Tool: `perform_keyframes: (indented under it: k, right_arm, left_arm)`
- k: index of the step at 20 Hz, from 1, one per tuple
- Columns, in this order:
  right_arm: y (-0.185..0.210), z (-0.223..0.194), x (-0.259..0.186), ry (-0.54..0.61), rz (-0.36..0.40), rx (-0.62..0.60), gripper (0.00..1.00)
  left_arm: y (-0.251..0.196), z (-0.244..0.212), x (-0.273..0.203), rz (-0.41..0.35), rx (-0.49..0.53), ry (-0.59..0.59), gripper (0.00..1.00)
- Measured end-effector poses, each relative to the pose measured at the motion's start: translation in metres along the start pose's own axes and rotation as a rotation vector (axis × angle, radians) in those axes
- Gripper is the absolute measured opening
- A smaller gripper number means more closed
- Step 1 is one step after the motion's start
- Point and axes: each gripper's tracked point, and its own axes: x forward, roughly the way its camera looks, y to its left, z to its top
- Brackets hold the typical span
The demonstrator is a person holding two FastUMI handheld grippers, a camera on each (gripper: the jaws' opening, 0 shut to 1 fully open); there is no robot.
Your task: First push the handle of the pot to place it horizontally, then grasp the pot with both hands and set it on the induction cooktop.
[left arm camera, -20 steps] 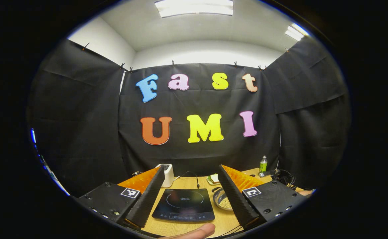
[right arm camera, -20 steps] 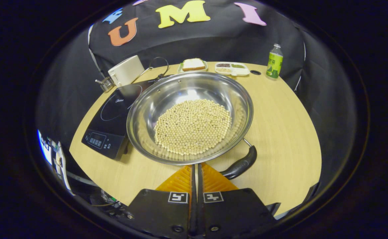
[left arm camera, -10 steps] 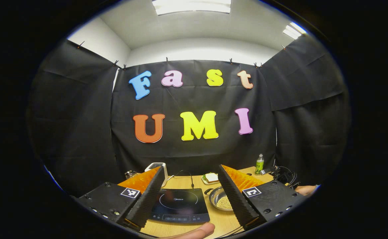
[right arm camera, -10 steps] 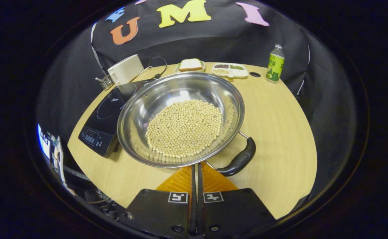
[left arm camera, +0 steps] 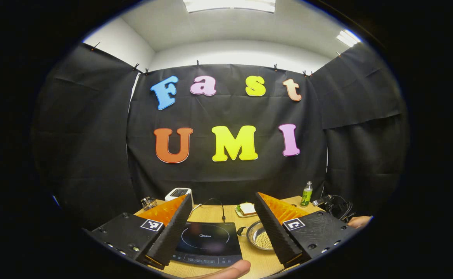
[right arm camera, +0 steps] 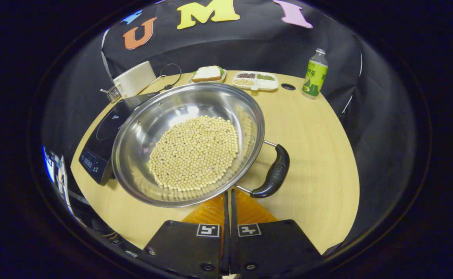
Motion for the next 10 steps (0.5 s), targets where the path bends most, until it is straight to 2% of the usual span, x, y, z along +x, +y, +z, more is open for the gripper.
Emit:
perform_keyframes:
  k: [1,4,10]
  right_arm:
    - [-0.006,0.003,0.002,-0.002,-0.01,0.005,0.01]
    - [-0.017,0.01,0.011,-0.006,-0.004,0.031,0.04]
    - [-0.042,0.035,0.02,-0.07,-0.074,-0.006,0.04]
  left_arm:
    - [0.0,0.0,0.004,0.001,0.0,-0.002,0.96]
    - [-0.002,-0.002,0.014,0.003,0.015,0.005,0.96]
    - [-0.006,-0.023,0.039,-0.001,0.026,0.05,0.96]
